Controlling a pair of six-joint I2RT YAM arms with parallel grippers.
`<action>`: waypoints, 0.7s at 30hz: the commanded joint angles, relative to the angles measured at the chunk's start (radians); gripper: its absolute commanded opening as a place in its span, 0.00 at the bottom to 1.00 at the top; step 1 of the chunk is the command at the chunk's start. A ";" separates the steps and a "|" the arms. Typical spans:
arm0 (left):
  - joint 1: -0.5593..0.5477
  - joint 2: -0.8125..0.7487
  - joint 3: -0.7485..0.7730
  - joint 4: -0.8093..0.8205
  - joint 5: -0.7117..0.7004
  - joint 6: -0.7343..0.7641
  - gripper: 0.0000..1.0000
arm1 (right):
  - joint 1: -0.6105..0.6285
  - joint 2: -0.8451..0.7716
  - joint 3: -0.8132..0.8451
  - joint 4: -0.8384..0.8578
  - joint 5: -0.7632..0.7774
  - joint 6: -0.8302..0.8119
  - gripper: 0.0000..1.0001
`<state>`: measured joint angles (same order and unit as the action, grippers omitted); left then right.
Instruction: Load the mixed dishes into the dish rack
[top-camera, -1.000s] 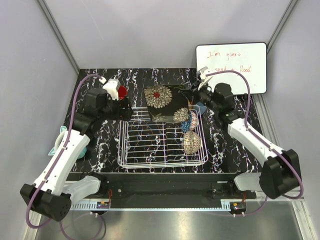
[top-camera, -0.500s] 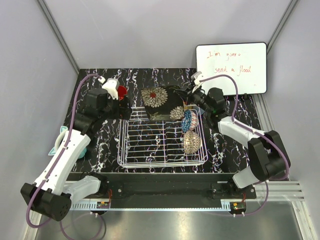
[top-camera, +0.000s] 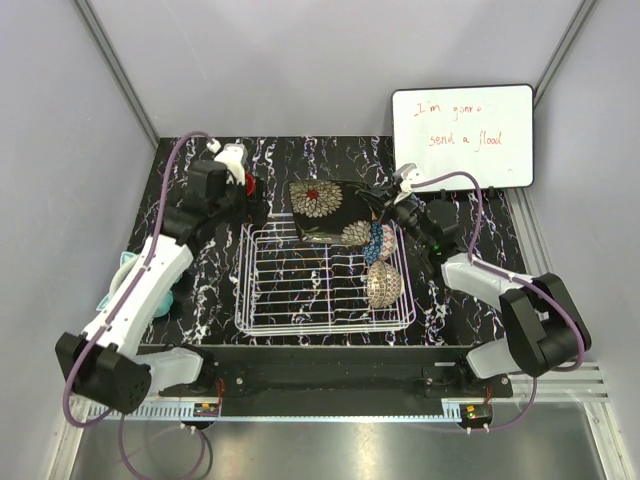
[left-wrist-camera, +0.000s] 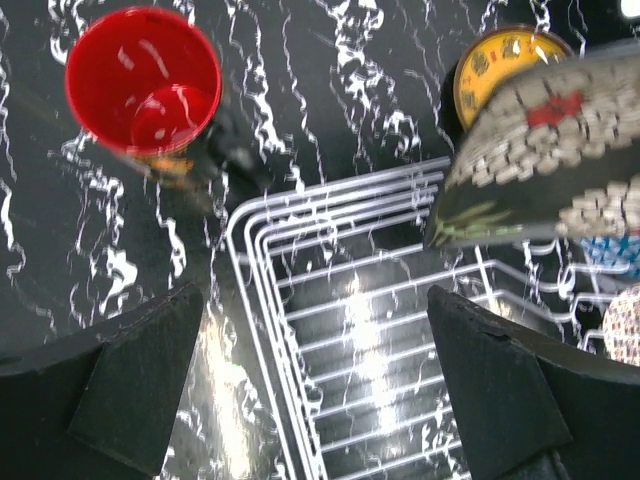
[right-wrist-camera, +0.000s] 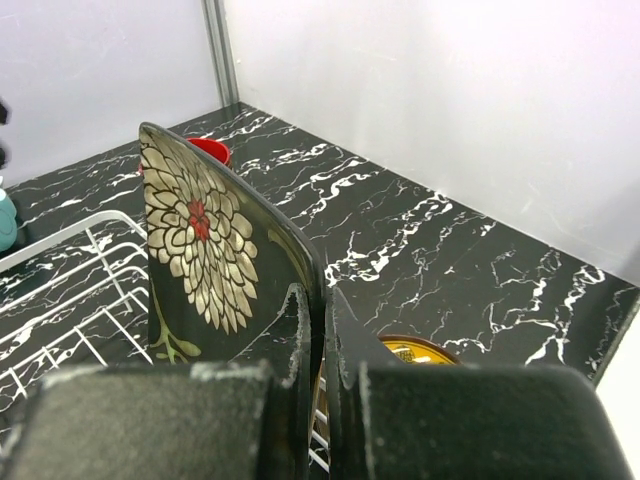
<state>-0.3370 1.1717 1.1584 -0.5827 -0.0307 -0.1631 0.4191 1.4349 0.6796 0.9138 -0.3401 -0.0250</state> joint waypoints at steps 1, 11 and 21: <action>-0.002 0.068 0.139 0.050 0.025 0.002 0.99 | -0.009 -0.054 -0.048 0.063 0.090 -0.090 0.00; -0.002 0.229 0.302 0.063 0.155 -0.021 0.99 | -0.009 -0.051 -0.028 0.040 0.073 -0.121 0.00; -0.007 0.368 0.426 0.049 0.360 0.098 0.99 | -0.009 -0.053 0.000 -0.006 0.064 -0.142 0.00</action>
<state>-0.3389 1.4933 1.4891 -0.5705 0.1753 -0.1360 0.4191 1.3888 0.6476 0.9092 -0.3180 -0.0723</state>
